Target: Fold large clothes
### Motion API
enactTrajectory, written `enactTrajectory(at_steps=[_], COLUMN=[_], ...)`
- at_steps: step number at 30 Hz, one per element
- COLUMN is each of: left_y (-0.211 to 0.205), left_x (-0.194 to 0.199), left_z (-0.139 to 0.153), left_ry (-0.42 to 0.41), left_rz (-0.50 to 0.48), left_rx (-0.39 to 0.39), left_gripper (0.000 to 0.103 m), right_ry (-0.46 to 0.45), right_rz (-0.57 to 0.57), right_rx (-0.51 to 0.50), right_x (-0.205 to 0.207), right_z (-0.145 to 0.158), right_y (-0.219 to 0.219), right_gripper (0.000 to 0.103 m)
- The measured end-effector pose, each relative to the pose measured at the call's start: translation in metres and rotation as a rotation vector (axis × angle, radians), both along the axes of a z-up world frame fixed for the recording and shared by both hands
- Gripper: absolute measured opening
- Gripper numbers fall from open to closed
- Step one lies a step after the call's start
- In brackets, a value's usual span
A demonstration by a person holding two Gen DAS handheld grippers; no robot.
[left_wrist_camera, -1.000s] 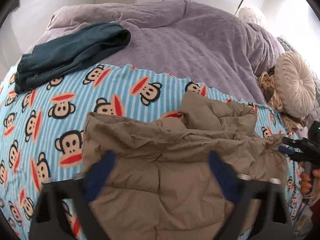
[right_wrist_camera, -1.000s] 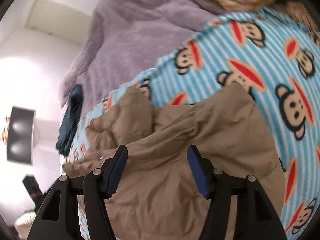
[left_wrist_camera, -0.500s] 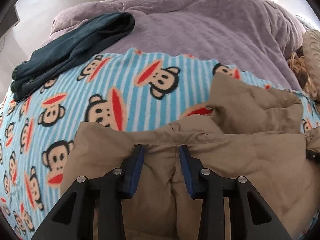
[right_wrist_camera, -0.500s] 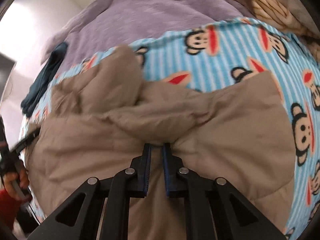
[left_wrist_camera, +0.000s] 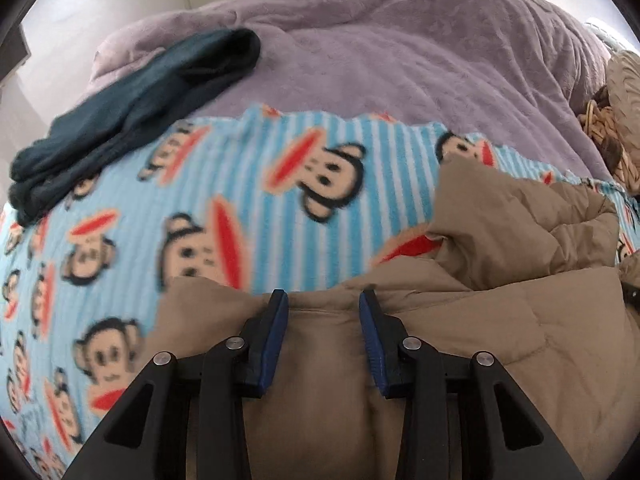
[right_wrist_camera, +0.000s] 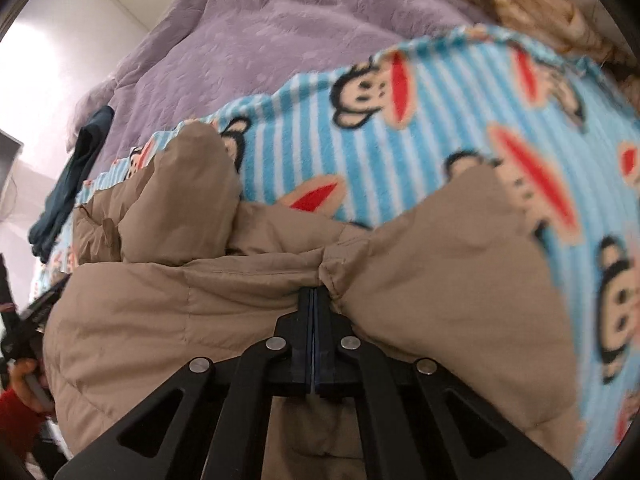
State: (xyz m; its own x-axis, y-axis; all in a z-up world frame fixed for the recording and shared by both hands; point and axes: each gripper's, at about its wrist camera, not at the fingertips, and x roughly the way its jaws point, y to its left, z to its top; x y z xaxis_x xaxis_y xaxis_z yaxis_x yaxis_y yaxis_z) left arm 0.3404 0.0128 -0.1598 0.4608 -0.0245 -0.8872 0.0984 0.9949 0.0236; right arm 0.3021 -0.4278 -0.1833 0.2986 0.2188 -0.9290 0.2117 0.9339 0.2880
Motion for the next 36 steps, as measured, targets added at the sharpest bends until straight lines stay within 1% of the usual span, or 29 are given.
enactTrajectory(at_steps=[1, 2, 4, 6, 7, 10, 12, 15, 18, 19, 21, 23, 25, 26, 27, 28, 30, 31, 33, 35, 36], left_y=[0.010, 0.017, 0.035, 0.044, 0.044, 0.038, 0.038, 0.038, 0.035, 0.035, 0.037, 0.040, 0.043, 0.044, 0.046, 0.046, 0.048, 0.049, 0.052, 0.053, 0.052], left_x=[-0.002, -0.002, 0.000, 0.004, 0.006, 0.012, 0.016, 0.020, 0.021, 0.019, 0.017, 0.006, -0.011, -0.023, -0.032, -0.041, -0.063, -0.072, -0.094, -0.114, -0.122], left_z=[0.004, 0.003, -0.008, -0.018, -0.024, -0.036, -0.042, -0.045, -0.037, -0.032, -0.016, 0.002, 0.018, 0.027, 0.035, 0.041, 0.050, 0.052, 0.054, 0.052, 0.051], left_ry=[-0.018, -0.018, 0.014, 0.027, 0.030, 0.023, 0.030, 0.042, 0.060, 0.066, 0.068, 0.060, 0.041, 0.032, 0.024, 0.019, 0.027, 0.034, 0.057, 0.078, 0.087], left_rz=[0.019, 0.030, 0.057, 0.089, 0.100, 0.103, 0.112, 0.116, 0.111, 0.116, 0.132, 0.140, 0.131, 0.121, 0.112, 0.108, 0.113, 0.116, 0.133, 0.152, 0.158], left_rx=[0.016, 0.018, 0.011, -0.013, -0.023, 0.004, 0.001, -0.002, 0.021, 0.023, 0.008, 0.009, 0.016, 0.022, 0.022, 0.019, -0.005, -0.020, -0.049, -0.078, -0.084], left_gripper=[0.040, 0.040, 0.040, 0.040, 0.040, 0.040, 0.040, 0.040, 0.040, 0.040, 0.041, 0.046, 0.047, 0.047, 0.047, 0.047, 0.047, 0.047, 0.047, 0.047, 0.049], right_ry=[-0.009, -0.017, -0.021, -0.015, -0.001, 0.005, -0.003, -0.010, 0.002, -0.036, -0.024, -0.021, -0.046, -0.063, -0.084, -0.094, -0.108, -0.109, -0.099, -0.091, -0.084], right_rz=[-0.005, -0.018, -0.070, -0.136, -0.168, -0.213, -0.210, -0.193, -0.195, -0.178, -0.200, -0.211, -0.208, -0.205, -0.201, -0.200, -0.195, -0.194, -0.200, -0.215, -0.222], right_rx=[-0.037, -0.052, -0.083, -0.063, -0.030, 0.036, 0.029, -0.006, -0.027, -0.044, -0.059, -0.064, -0.056, -0.058, -0.063, -0.065, -0.048, -0.030, -0.007, 0.030, 0.045], right_x=[-0.003, -0.006, -0.012, -0.020, -0.022, -0.020, -0.015, -0.008, -0.008, -0.006, -0.003, -0.006, -0.017, -0.024, -0.033, -0.040, -0.058, -0.069, -0.090, -0.113, -0.122], right_z=[0.007, 0.012, 0.014, 0.007, -0.003, -0.024, -0.031, -0.035, -0.029, -0.025, -0.011, 0.007, 0.024, 0.034, 0.045, 0.051, 0.063, 0.068, 0.070, 0.070, 0.069], right_y=[-0.006, -0.013, -0.029, -0.051, -0.061, -0.073, -0.072, -0.067, -0.062, -0.060, -0.052, -0.042, -0.037, -0.035, -0.032, -0.030, -0.026, -0.023, -0.022, -0.019, -0.018], right_gripper=[0.000, 0.000, 0.000, 0.000, 0.000, 0.000, 0.000, 0.000, 0.000, 0.000, 0.005, 0.015, 0.040, 0.045, 0.048, 0.048, 0.049, 0.051, 0.054, 0.054, 0.055])
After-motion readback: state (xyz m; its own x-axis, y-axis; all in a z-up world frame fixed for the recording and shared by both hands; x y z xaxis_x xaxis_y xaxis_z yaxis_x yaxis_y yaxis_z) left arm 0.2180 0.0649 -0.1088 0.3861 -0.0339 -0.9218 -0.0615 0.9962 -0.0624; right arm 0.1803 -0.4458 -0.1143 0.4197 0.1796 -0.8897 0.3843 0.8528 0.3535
